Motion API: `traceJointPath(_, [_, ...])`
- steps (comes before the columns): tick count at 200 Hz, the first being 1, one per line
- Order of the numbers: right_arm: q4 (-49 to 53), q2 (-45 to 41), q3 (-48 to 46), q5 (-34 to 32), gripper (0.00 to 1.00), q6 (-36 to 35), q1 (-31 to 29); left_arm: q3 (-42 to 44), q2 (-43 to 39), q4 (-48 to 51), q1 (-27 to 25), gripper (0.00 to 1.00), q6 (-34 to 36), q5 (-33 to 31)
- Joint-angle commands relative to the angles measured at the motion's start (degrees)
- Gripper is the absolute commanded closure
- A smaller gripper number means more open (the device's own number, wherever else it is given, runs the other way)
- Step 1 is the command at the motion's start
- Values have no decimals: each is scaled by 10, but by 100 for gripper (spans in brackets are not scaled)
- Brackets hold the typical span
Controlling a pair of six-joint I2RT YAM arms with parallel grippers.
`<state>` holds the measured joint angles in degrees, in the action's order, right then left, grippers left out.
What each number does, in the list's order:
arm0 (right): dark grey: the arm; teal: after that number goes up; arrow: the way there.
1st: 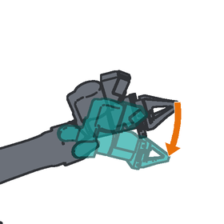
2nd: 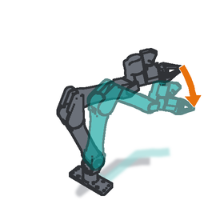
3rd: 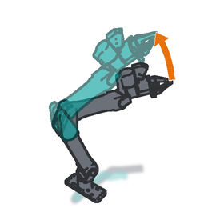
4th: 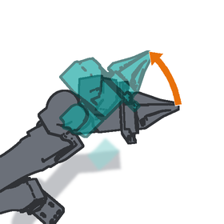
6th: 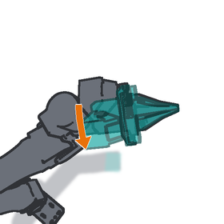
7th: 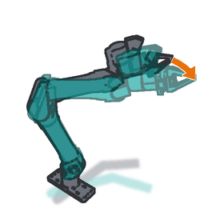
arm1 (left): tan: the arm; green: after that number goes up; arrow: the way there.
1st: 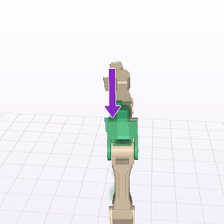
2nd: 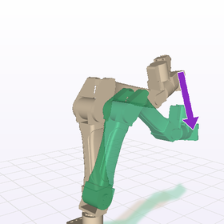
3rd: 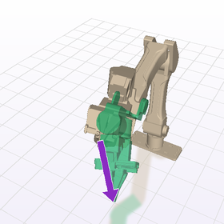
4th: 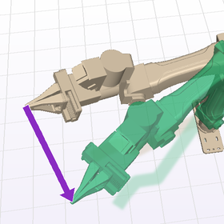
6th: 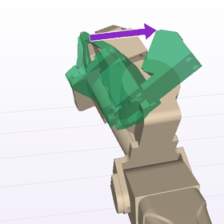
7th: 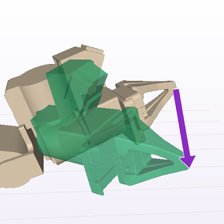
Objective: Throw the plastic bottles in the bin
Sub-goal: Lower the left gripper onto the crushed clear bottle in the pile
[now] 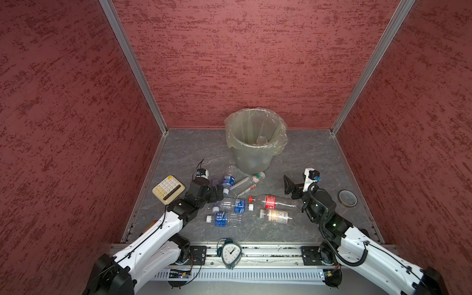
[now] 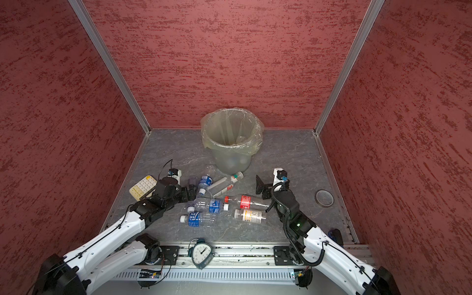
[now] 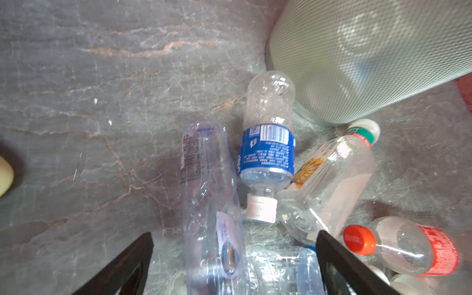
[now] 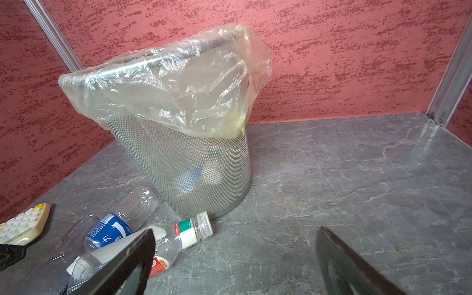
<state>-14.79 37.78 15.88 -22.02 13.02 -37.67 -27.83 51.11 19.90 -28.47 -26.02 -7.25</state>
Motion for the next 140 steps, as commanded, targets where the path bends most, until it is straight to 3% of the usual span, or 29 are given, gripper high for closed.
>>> traceJointPath(1, [-12, 0, 5, 10, 2, 4, 1, -18, 12, 31, -4, 0, -18, -18])
traceJointPath(140, [-17, 28, 8, 17, 2, 10, 1, -40, 118, 18, -4, 4, -21, 0])
